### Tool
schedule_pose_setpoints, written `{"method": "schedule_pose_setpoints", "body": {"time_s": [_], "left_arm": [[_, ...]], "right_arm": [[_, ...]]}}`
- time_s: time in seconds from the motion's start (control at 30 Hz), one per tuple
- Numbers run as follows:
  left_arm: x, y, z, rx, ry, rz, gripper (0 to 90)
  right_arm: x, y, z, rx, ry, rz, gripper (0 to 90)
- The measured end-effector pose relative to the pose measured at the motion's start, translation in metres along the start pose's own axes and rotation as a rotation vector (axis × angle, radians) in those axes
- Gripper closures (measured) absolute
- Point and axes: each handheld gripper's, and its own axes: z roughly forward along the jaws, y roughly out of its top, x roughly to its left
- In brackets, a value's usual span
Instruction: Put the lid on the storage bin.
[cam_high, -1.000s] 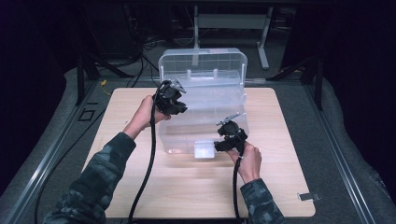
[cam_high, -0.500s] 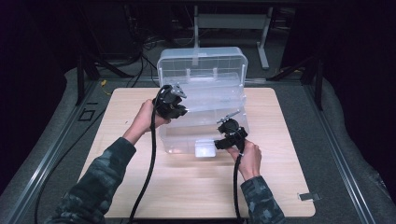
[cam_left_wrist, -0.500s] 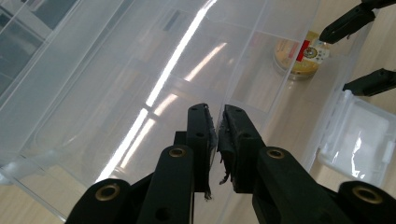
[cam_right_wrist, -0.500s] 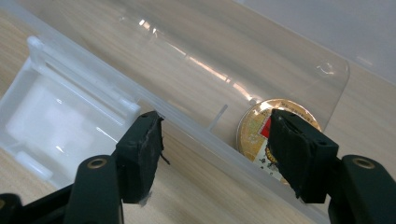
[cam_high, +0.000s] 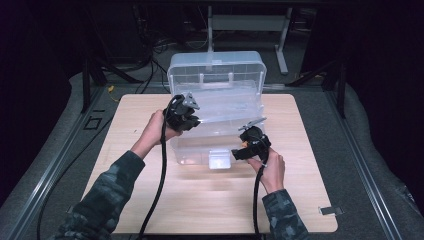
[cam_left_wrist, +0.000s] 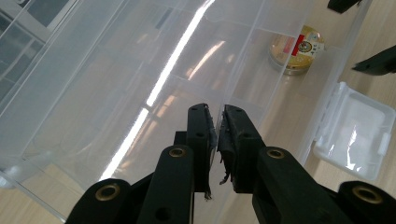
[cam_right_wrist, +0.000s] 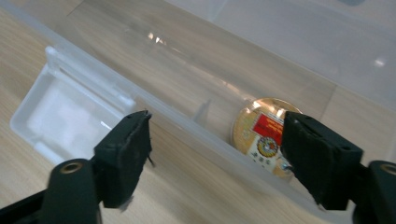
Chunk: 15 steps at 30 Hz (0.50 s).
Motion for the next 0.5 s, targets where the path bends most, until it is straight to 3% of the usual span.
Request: {"method": "schedule_pose_setpoints", "body": {"time_s": [0.3,0.5], "left_arm": [[-0.006,-0.004,0.000,-0.004,0.018,0.016,80.6],[-0.011,-0.006,0.000,-0.013,0.044,0.020,79.3]], "right_arm": [[-0.010,-0.006,-0.016,-0.015,0.016,0.010,26.0],[-0.006,-0.002,-0.025,-0.023,0.019,-0.002,26.6]]}}
